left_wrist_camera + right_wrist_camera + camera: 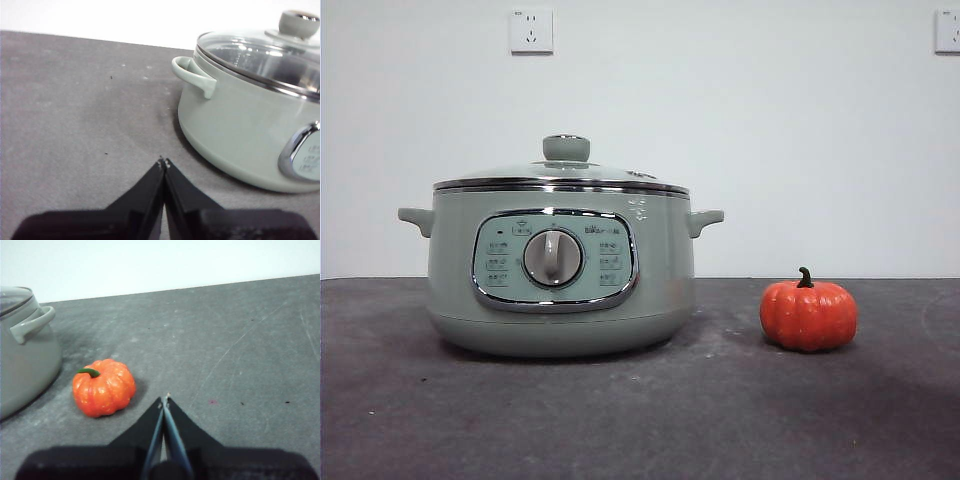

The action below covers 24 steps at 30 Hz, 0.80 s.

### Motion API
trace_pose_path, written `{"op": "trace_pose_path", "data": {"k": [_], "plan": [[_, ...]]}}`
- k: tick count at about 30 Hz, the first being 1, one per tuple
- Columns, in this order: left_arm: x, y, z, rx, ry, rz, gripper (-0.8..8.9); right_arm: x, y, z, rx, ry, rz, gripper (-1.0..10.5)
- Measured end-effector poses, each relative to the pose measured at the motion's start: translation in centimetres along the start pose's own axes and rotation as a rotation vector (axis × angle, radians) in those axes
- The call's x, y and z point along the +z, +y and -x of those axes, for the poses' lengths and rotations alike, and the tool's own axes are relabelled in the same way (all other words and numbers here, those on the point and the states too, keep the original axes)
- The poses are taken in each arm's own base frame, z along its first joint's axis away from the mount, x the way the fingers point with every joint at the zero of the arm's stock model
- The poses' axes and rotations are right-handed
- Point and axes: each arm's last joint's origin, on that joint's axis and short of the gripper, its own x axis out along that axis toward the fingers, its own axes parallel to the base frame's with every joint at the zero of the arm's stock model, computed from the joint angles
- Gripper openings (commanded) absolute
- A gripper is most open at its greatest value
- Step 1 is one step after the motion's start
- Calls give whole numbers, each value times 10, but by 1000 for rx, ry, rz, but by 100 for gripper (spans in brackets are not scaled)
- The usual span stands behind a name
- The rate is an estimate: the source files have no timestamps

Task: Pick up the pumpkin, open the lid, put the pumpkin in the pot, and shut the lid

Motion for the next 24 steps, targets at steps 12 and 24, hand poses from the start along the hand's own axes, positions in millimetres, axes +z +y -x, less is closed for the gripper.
{"op": "trace_pose_path", "data": {"k": [12, 24], "plan": [[0, -3, 1, -93, 22, 107, -8, 3, 1, 1, 22, 11, -221, -11], [55, -18, 32, -125, -32, 160, -8, 63, 10, 16, 80, 8, -280, -12]]}}
